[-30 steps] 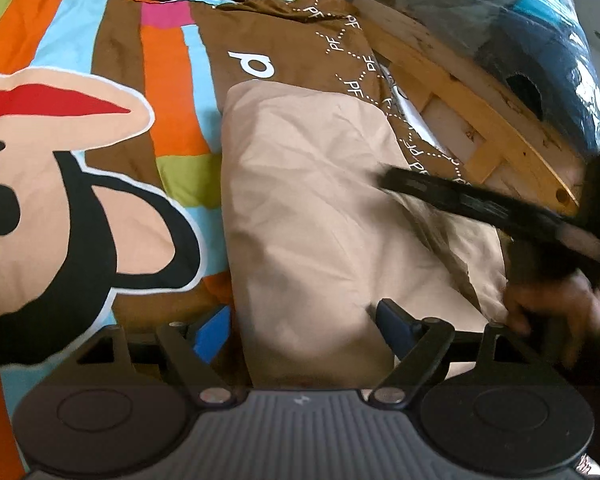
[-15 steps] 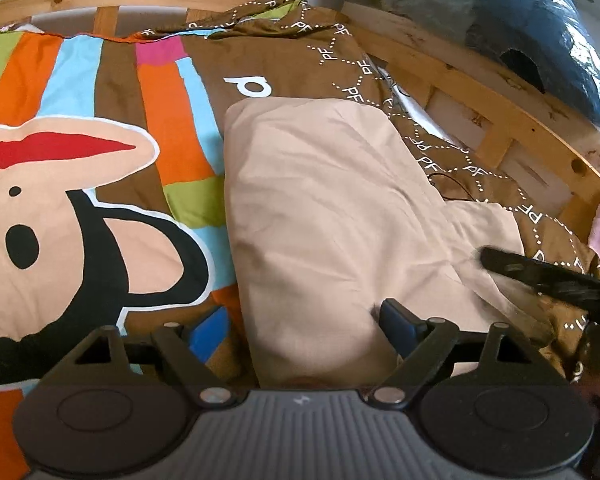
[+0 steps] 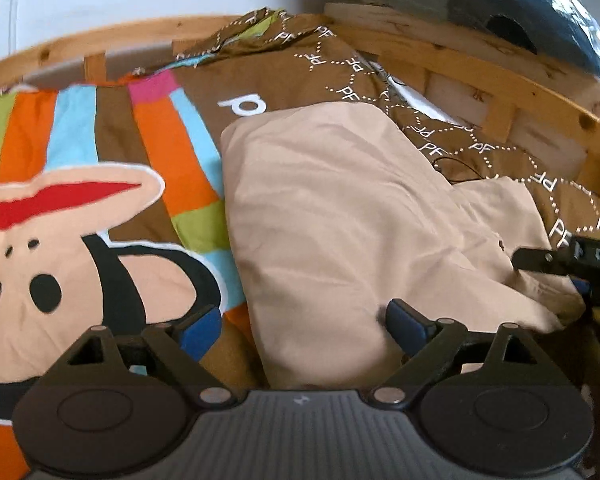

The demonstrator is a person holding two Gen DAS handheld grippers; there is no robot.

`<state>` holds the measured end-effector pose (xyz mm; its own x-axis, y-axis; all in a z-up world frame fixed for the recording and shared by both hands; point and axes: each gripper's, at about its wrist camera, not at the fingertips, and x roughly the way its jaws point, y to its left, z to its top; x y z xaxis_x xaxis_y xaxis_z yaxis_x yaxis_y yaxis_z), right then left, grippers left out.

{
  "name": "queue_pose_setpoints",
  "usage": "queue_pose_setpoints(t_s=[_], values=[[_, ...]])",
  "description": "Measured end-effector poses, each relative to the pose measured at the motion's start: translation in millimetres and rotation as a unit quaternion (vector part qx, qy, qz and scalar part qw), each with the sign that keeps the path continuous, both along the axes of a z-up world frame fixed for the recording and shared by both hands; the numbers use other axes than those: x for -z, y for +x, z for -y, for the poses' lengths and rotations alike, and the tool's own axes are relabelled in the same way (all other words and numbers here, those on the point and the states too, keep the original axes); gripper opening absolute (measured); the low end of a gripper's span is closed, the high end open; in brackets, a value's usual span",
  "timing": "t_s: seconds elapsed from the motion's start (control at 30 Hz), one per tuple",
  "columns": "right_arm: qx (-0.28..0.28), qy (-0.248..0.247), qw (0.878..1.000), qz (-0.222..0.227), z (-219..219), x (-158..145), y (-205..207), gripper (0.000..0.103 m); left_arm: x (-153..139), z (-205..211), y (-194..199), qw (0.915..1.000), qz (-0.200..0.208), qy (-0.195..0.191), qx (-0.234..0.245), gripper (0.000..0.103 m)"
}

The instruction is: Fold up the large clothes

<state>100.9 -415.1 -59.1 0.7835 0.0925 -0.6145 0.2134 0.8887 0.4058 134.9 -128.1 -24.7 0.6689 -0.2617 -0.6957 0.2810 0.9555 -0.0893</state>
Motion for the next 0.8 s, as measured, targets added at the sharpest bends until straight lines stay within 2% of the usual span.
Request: queue_pose_setpoints(t_s=[0.1, 0.17, 0.2, 0.27, 0.33, 0.4, 0.43, 0.5, 0.57, 0.7, 0.8], values=[[-0.01, -0.013, 1.0, 0.015, -2.9, 2.0, 7.4, 0.072, 0.6, -4.0, 1.8, 0.9998, -0.011, -0.016, -0.007, 0.092], [-0.015, -0.033, 0.999, 0.02, -7.1, 1.4, 10.1, 0.046, 0.7, -5.9, 2.8, 0.9996, -0.014, -0.021, -0.008, 0.092], [-0.023, -0.047, 0.998, 0.024, -11.5, 0.0, 10.7, 0.043, 0.5, -5.8, 2.3, 0.9997, -0.012, -0.02, -0.008, 0.092], [-0.042, -0.097, 0.994, 0.041, -24.7, -6.8, 7.7, 0.028, 0.3, -4.1, -0.9, 0.9999, -0.003, -0.011, -0.007, 0.092], [-0.068, -0.18, 0.979, 0.062, -42.2, -13.6, 2.2, 0.017, -0.5, -2.1, -3.3, 1.0, 0.005, -0.002, -0.005, 0.092], [-0.109, -0.284, 0.949, 0.082, -68.2, -16.3, -3.8, 0.016, -1.5, -1.0, -3.5, 1.0, 0.008, 0.002, -0.003, 0.092], [-0.126, -0.313, 0.937, 0.09, -78.0, -16.1, -6.2, 0.016, -1.5, -1.4, -3.2, 1.0, 0.007, 0.001, -0.004, 0.092], [-0.143, -0.331, 0.928, 0.097, -87.9, -16.2, -7.6, 0.016, -1.2, -3.0, -2.2, 1.0, 0.001, -0.006, -0.006, 0.092], [-0.139, -0.322, 0.932, 0.096, -85.4, -17.3, -5.9, 0.016, -0.6, -4.5, -1.8, 0.9999, -0.003, -0.012, -0.009, 0.092], [-0.104, -0.257, 0.957, 0.08, -63.8, -18.3, 1.2, 0.016, -0.4, -2.6, -3.3, 1.0, 0.004, -0.004, -0.004, 0.092], [-0.078, -0.179, 0.978, 0.068, -44.1, -15.8, 2.7, 0.027, -0.1, -1.7, -3.6, 1.0, 0.006, -0.002, -0.003, 0.092]])
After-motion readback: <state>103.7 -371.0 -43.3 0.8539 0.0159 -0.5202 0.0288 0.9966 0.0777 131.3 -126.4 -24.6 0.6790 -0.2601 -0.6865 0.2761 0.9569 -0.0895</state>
